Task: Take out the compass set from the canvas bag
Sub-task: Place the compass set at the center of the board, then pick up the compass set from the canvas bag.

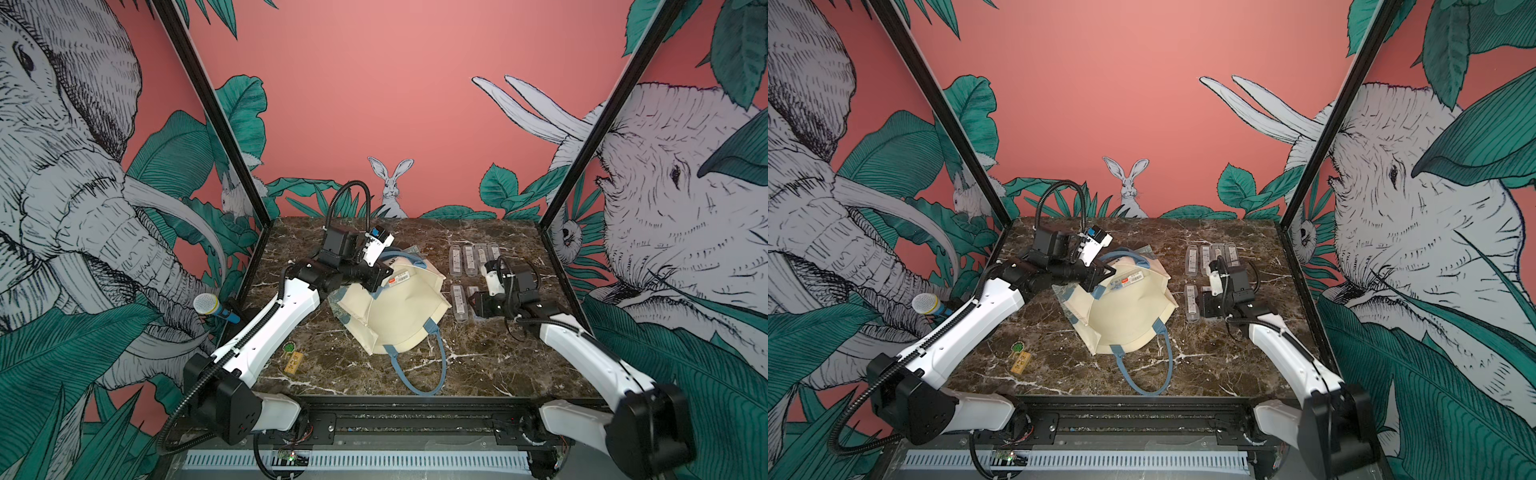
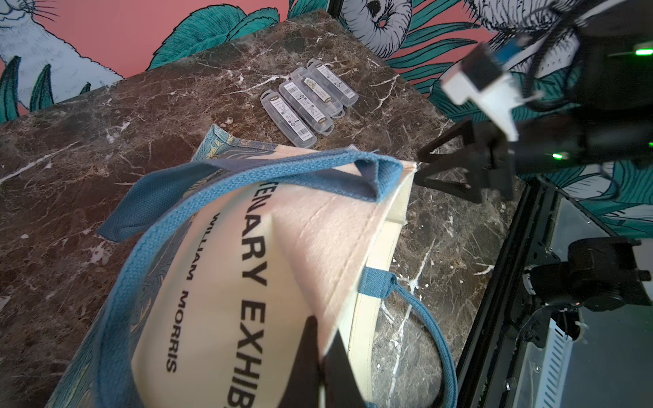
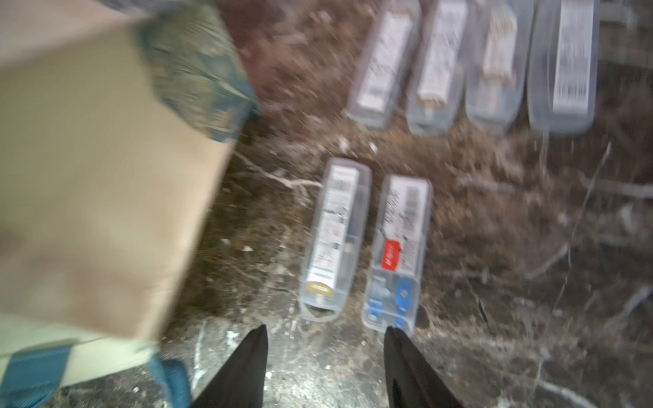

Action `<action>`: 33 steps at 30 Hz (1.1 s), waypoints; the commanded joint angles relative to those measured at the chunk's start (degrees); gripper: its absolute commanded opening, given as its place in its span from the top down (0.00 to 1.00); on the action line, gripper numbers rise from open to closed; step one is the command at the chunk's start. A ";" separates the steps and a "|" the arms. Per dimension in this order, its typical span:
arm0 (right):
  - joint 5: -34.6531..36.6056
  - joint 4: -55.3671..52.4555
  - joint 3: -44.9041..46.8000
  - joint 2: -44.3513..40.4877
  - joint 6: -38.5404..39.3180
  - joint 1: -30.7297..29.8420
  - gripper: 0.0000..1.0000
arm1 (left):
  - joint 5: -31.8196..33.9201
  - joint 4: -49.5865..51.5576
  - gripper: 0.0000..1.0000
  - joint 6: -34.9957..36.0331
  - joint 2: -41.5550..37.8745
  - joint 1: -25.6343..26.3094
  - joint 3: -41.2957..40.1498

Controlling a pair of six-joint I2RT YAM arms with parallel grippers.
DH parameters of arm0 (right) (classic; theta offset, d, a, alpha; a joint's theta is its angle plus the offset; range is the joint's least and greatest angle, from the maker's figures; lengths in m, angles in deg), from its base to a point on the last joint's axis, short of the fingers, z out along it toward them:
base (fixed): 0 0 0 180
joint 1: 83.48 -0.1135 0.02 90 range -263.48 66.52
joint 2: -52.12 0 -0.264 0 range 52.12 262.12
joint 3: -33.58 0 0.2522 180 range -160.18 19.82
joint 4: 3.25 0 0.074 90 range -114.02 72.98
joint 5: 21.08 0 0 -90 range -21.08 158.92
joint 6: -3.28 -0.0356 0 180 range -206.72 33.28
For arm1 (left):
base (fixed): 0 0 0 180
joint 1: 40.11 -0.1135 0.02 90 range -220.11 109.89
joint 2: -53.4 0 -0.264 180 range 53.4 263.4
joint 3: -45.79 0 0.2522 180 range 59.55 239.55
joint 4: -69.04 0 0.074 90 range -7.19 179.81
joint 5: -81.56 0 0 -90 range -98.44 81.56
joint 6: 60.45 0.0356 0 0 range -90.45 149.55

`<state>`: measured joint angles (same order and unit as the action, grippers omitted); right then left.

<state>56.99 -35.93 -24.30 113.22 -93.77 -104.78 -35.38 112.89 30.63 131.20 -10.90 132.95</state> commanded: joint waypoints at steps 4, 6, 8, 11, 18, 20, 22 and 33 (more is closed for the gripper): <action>-0.82 7.79 5.13 -9.09 21.03 -16.67 0.47 | -2.01 0.45 1.00 0.68 -0.68 0.06 2.26; 0.50 14.56 7.27 -8.06 27.90 -22.04 0.46 | -2.19 0.41 1.00 0.71 -0.72 0.12 2.16; 0.49 19.49 7.99 -3.91 38.90 -25.97 0.44 | -2.63 0.24 1.00 0.68 -0.76 0.15 2.03; 2.91 27.36 5.69 6.81 48.99 -28.44 0.39 | -3.52 0.41 1.00 0.67 -0.80 0.33 2.07; 8.31 34.69 -8.54 33.75 61.29 -28.62 0.30 | -4.98 1.59 1.00 1.01 -1.16 0.97 1.66; 8.75 34.31 -12.33 38.35 62.22 -28.52 0.29 | -5.01 2.23 1.00 1.28 -1.28 1.19 1.81; 9.35 35.09 -14.50 41.75 62.35 -28.22 0.29 | -5.05 2.18 1.00 1.31 -1.58 1.37 1.67; 10.12 37.94 -19.53 48.58 57.30 -24.42 0.24 | -6.14 2.53 1.00 1.52 -1.86 2.24 1.22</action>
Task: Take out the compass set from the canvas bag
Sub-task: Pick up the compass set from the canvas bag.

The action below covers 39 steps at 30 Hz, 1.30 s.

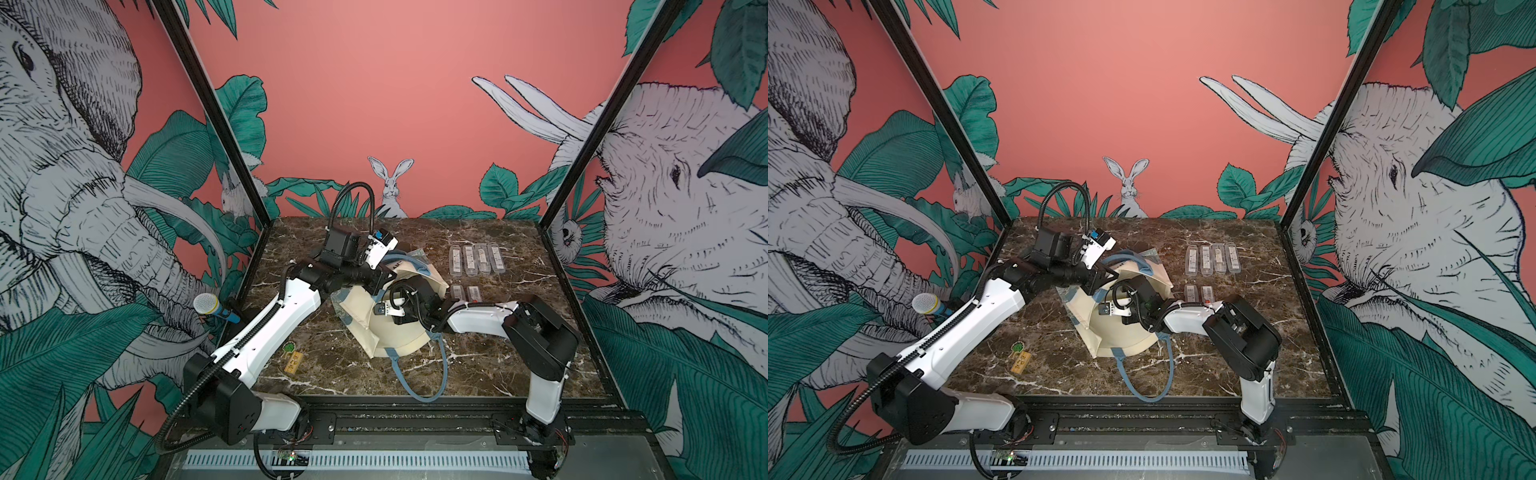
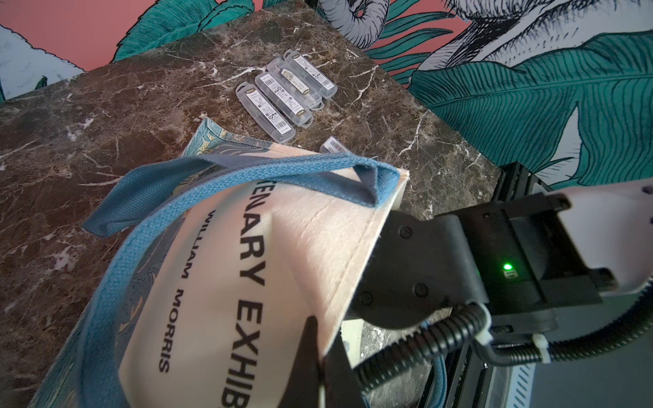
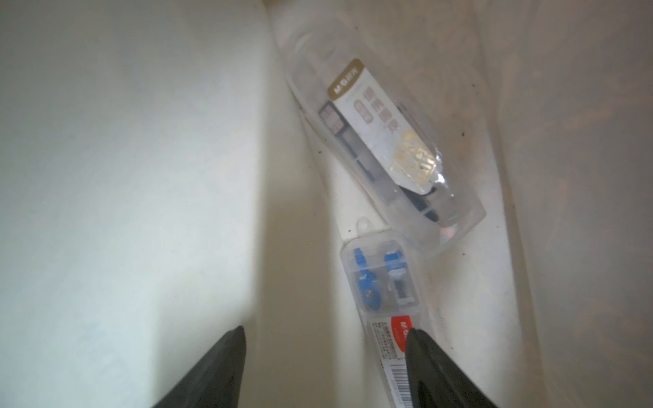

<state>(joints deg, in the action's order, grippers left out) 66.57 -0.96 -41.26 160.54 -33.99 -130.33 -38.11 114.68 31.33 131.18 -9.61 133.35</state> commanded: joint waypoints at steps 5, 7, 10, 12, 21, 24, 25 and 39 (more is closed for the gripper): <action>-1.89 -5.29 -9.54 5.19 -11.31 4.10 0.16 | -7.49 0.74 1.00 0.89 -1.84 0.96 0.40; -1.72 -9.64 -12.64 7.59 -13.84 4.87 0.12 | -8.17 0.93 1.00 1.16 -1.92 0.84 0.15; -1.25 -16.92 -18.24 11.16 -16.98 5.45 0.06 | -8.81 1.13 1.00 1.41 -1.76 0.94 0.18; -2.16 -24.29 -22.47 14.07 -18.68 5.66 0.05 | -9.00 1.18 1.00 1.68 -1.60 0.97 0.33; -10.27 -38.33 -26.76 14.95 -24.19 5.61 0.23 | -7.08 1.34 1.00 2.64 -1.40 0.96 -0.05; -14.26 -43.35 -28.74 14.58 -27.55 5.70 0.31 | -6.36 1.26 1.00 2.83 -1.23 0.94 0.12; -15.61 -44.53 -29.15 14.47 -28.55 5.69 0.33 | -6.17 1.31 1.00 2.92 -1.23 0.96 0.04; -24.28 -49.41 -30.33 9.53 -45.60 5.62 0.54 | -5.25 0.85 1.00 3.14 -0.79 0.79 0.03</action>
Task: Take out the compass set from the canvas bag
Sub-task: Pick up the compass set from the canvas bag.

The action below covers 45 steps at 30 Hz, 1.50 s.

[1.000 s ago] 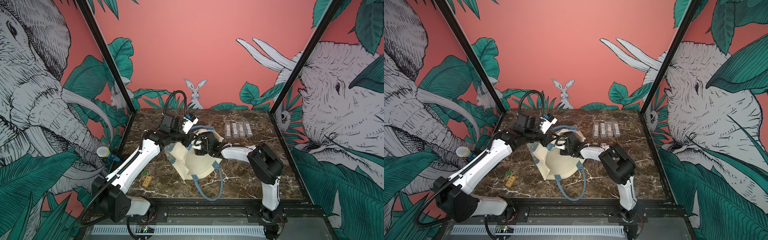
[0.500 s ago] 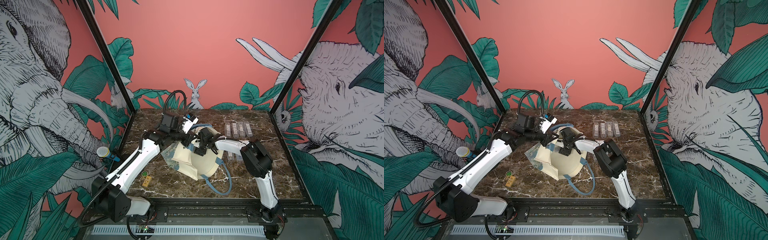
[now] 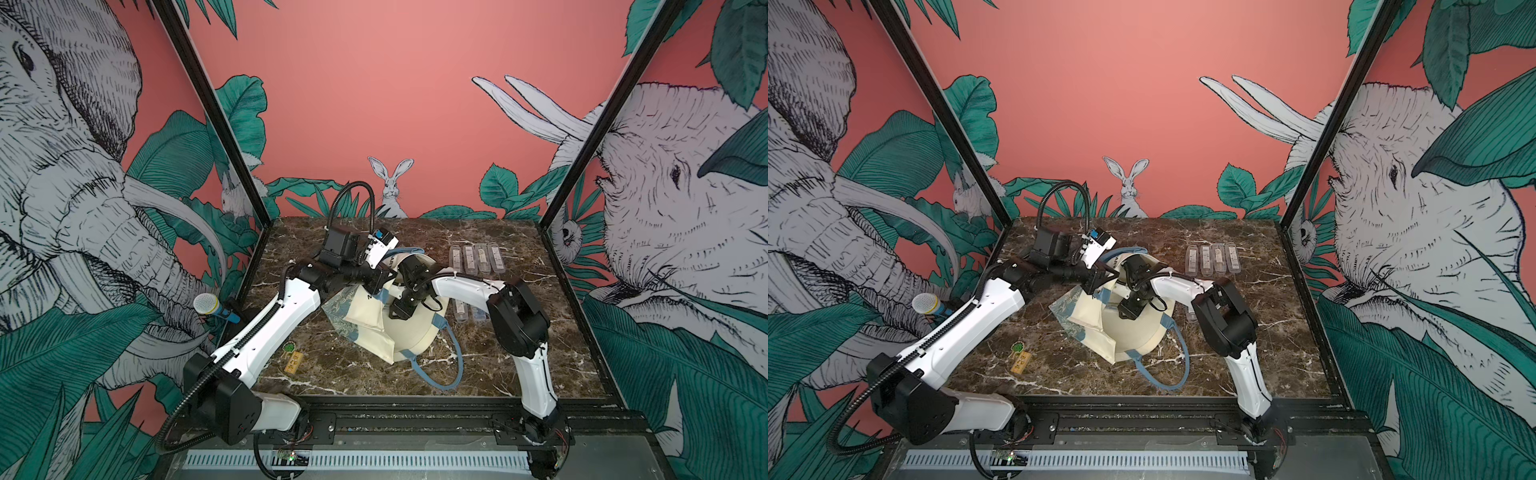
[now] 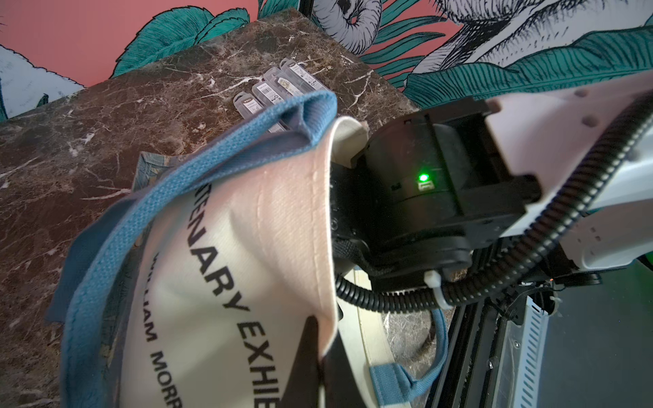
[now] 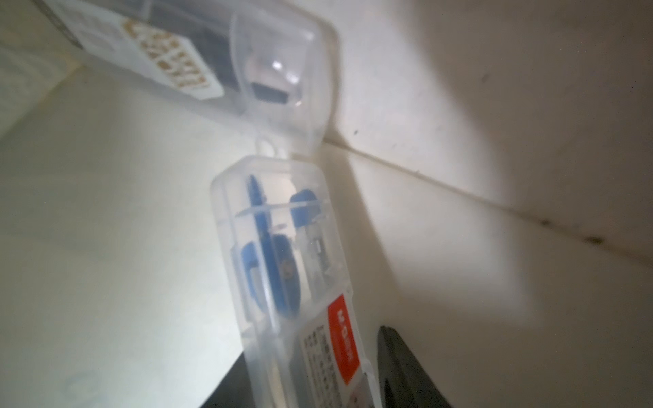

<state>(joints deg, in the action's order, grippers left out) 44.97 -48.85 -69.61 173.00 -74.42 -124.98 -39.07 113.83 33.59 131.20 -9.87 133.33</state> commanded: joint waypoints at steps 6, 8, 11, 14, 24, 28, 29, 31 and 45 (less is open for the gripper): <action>-1.81 -0.16 -0.05 -3.58 -8.12 0.27 0.61 | -2.33 1.59 1.00 0.81 -0.54 0.83 0.14; -1.76 -0.40 -0.13 -3.87 -8.98 0.27 0.64 | -2.17 1.62 1.00 0.80 -0.50 0.74 0.14; -1.05 -0.40 -0.13 -4.83 -11.55 0.26 0.73 | -1.99 1.58 1.00 0.81 -0.32 0.61 0.04; -0.11 -0.24 0.20 -6.47 -13.50 0.27 0.82 | -1.81 1.62 1.00 0.86 -0.19 0.54 0.17; 0.36 -0.74 6.69 -16.59 -27.39 0.17 0.94 | 0.04 1.57 1.00 0.77 -0.37 0.47 0.01; -0.96 1.95 12.48 -19.85 -34.52 0.36 0.93 | 0.61 1.18 1.00 0.43 -0.46 0.58 -0.12; -1.57 3.03 13.74 -20.74 -36.24 0.30 0.93 | 0.76 1.05 1.00 0.28 -0.46 0.61 -0.13; -2.90 5.24 16.72 -22.50 -39.64 0.30 0.92 | 1.16 0.87 1.00 0.06 -0.54 0.68 -0.06; -10.99 17.19 24.50 -34.09 -56.52 -0.08 0.86 | 2.57 -0.76 1.00 -0.78 0.35 0.52 -0.38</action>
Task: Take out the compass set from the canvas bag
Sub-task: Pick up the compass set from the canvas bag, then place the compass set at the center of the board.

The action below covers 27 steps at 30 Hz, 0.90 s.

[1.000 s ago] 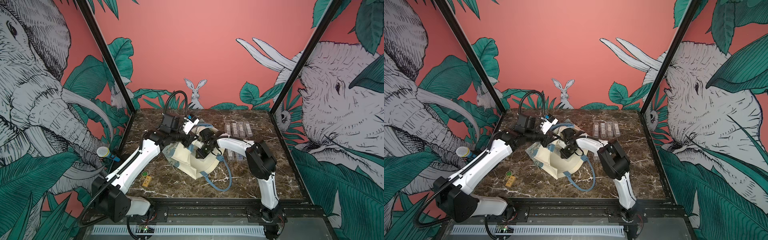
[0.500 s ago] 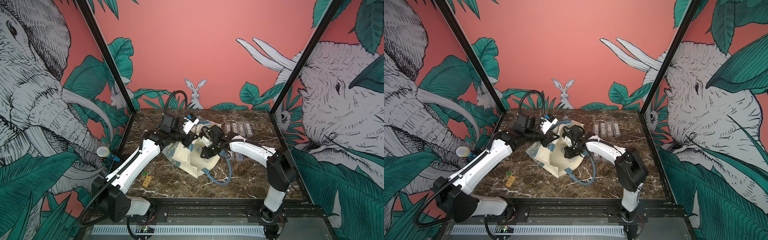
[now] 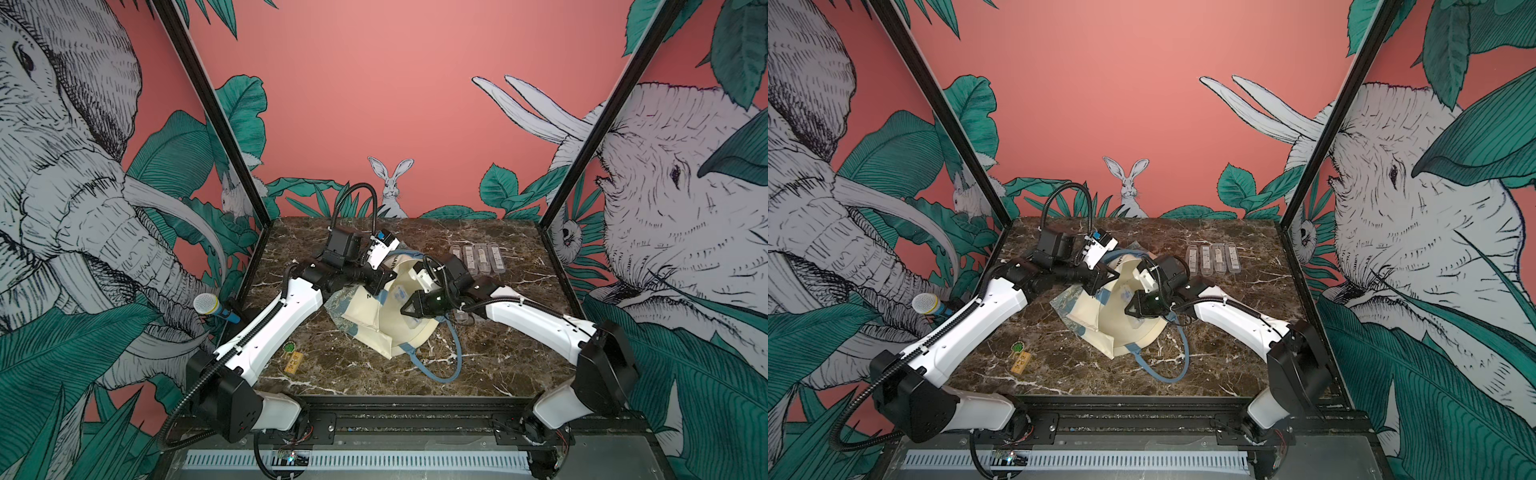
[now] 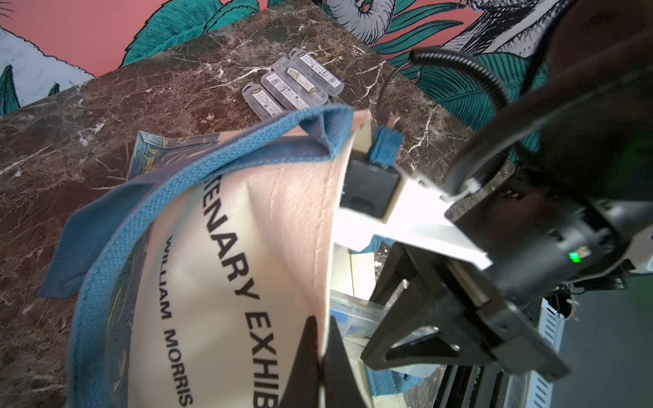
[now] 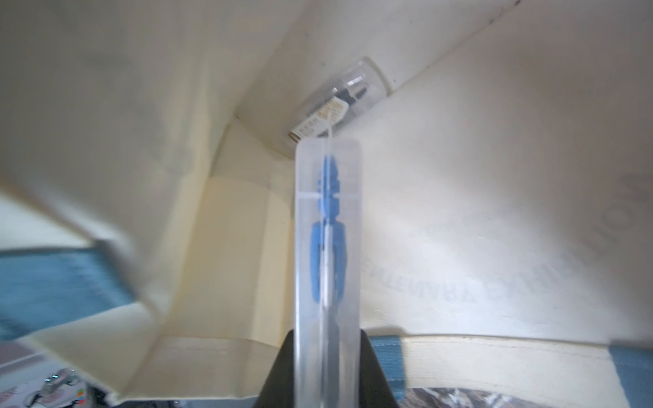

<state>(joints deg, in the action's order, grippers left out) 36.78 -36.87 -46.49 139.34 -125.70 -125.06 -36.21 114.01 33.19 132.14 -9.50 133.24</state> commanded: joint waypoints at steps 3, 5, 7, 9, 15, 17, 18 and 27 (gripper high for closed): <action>-0.57 0.96 1.72 -2.97 -3.02 0.00 0.86 | 0.25 -0.86 1.00 -0.25 -1.21 0.15 -0.30; 0.57 -2.05 2.04 -6.14 -1.70 -0.08 0.87 | 0.56 -0.81 1.00 -0.13 -1.46 0.10 -0.39; 3.24 -7.56 1.57 -9.98 0.47 -0.08 0.87 | 0.57 -0.70 1.00 -0.19 -1.48 0.06 -0.46; 7.97 -15.44 0.57 -14.64 4.17 0.08 0.88 | 0.56 -0.49 1.00 -0.07 -1.49 0.04 -0.34; 18.22 -29.75 0.04 -24.53 14.91 9.34 0.89 | 0.86 0.32 1.00 0.49 -1.75 -0.11 0.37; 19.19 -28.06 2.41 -25.83 17.60 15.10 0.91 | 0.42 0.37 1.00 0.44 -1.69 -0.07 0.62; 18.70 -24.59 4.94 -26.04 18.09 18.53 0.92 | 0.16 0.36 1.00 0.41 -1.75 -0.24 0.73; 20.03 -12.23 11.42 -7.29 28.33 36.36 0.87 | -0.68 0.05 1.00 0.53 -2.19 -0.24 0.71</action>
<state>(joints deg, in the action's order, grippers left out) 54.72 -52.08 -35.12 129.92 -103.75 -90.73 -35.86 114.33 33.19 132.16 -9.52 133.24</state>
